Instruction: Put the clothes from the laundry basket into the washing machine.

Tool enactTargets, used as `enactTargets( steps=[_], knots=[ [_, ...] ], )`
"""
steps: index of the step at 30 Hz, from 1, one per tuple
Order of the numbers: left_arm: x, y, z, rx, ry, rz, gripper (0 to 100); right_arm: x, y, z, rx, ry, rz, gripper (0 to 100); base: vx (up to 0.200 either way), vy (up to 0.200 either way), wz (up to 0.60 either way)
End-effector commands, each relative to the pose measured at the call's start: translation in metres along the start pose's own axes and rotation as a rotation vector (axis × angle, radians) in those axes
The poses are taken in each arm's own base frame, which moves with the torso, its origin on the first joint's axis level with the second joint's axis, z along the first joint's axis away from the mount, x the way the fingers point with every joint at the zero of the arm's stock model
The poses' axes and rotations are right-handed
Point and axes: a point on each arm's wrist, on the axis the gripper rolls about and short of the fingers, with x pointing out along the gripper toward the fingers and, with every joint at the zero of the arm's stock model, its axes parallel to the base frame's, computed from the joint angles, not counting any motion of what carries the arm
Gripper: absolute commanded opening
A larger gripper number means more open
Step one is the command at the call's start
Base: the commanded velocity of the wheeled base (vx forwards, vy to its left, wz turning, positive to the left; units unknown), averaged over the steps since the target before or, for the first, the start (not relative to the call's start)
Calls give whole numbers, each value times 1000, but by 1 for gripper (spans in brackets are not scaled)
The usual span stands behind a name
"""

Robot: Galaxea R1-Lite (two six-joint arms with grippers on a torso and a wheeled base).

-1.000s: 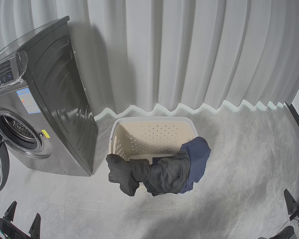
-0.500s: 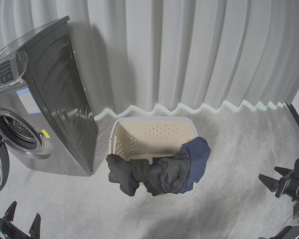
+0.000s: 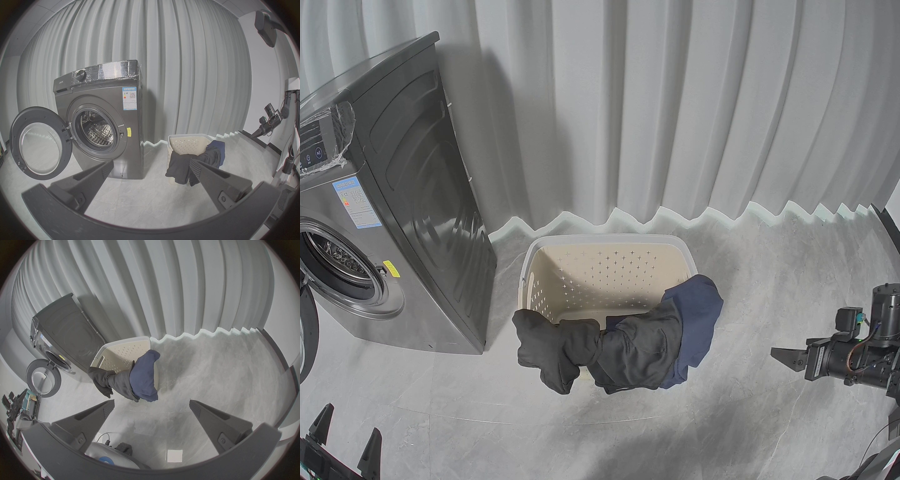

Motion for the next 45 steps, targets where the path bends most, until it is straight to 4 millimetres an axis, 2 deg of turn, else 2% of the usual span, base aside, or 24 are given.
enactTargets(
  steps=[1,9,11,14,23,32,45],
  knots=[
    [0,0,-5,0,-1,0,100,36,5,-7,2,94,-2,100,0,0,0],
    [0,0,-5,0,-2,0,100,67,11,-3,30,120,-6,100,0,0,0],
    [0,0,-5,0,-2,0,100,82,12,-7,34,158,-7,100,0,0,0],
    [0,0,-5,0,-2,0,100,91,12,-10,38,168,-6,100,0,0,0],
    [0,0,-5,0,-1,0,100,139,15,-25,26,165,-10,100,0,0,0],
    [0,0,-5,0,-2,0,100,166,22,-21,27,126,5,100,0,0,0],
    [0,0,-5,0,-1,0,100,184,25,-25,24,131,11,100,0,0,0]
  ],
)
